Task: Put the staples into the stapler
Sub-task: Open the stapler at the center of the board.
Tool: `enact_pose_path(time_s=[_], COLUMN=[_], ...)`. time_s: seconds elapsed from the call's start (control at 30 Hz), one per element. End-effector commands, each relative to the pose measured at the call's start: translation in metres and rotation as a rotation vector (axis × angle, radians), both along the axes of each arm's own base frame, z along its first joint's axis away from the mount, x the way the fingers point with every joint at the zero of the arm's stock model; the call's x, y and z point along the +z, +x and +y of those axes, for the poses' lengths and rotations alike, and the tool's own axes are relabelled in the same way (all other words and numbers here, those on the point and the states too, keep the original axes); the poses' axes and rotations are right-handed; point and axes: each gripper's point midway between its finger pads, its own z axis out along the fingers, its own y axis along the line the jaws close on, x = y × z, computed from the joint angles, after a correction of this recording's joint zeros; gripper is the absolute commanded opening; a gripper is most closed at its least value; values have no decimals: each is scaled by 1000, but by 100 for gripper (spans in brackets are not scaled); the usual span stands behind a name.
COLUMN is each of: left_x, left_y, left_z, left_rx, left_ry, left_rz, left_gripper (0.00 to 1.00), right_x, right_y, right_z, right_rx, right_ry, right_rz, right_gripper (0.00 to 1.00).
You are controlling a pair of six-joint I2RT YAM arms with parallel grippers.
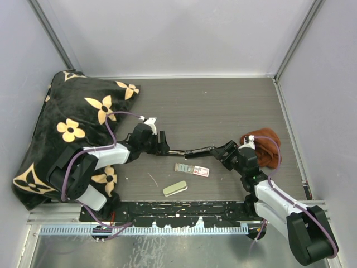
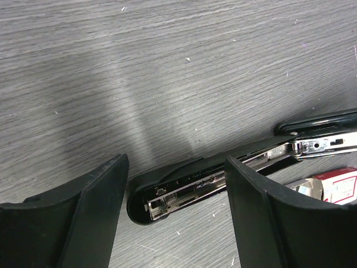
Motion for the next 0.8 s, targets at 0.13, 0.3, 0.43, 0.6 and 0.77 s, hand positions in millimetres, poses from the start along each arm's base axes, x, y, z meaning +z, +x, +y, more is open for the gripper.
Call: enact_pose_path(time_s=[0.13,0.3,0.43,0.6,0.77], left_x=[35,31,22,13,9], left_y=[7,3,-3,-4,-7], left_z=[2,19,25,32,34], left_rx=[35,119,140,169,177], left_ry=[-34,-1,13,35,41], left_rz=[-77,-58,-28,-6,3], left_gripper=[69,65,62,51,46], right_x=[5,4,5,5,5], right_y=[4,3,3,3,4], right_z=[-4,-3,-3,-2,-3], right_rx=[-11,-4,-1,1,-2], right_ry=[-27,-24,-23,-19,-19], right_rz=[-27,-26,-29,-30,-31], right_gripper=[71,71,70,69,69])
